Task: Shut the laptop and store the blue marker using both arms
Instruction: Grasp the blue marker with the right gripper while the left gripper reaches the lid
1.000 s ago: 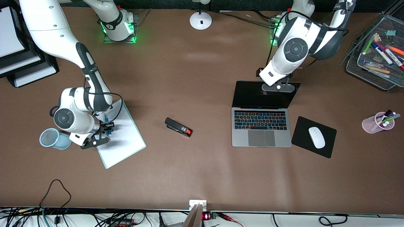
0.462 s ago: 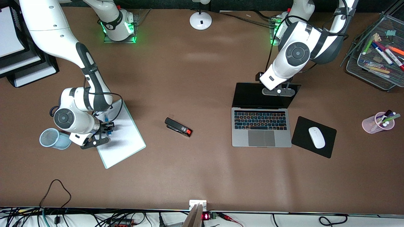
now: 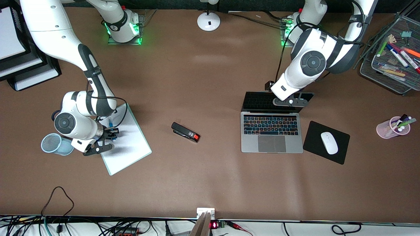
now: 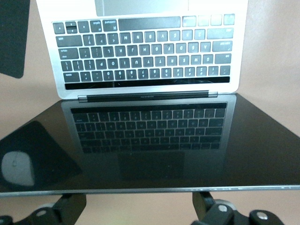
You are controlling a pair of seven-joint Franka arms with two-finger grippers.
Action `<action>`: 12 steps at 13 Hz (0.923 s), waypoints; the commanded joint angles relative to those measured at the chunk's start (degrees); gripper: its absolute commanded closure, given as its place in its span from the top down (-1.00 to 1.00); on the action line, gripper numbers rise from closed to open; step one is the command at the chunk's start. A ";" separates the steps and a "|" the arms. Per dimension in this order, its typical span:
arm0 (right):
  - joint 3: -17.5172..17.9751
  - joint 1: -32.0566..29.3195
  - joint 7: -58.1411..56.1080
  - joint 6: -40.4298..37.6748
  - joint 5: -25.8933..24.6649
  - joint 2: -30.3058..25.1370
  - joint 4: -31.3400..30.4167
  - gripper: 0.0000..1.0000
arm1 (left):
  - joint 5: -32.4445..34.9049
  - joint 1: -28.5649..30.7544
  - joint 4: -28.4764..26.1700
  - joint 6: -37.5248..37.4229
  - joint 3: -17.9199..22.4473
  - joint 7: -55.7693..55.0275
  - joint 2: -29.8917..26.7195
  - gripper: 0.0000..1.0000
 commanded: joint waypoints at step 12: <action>0.34 -0.25 -1.13 0.04 1.20 0.99 1.16 -0.74 | -0.42 1.94 16.69 -0.24 1.66 0.20 14.49 1.00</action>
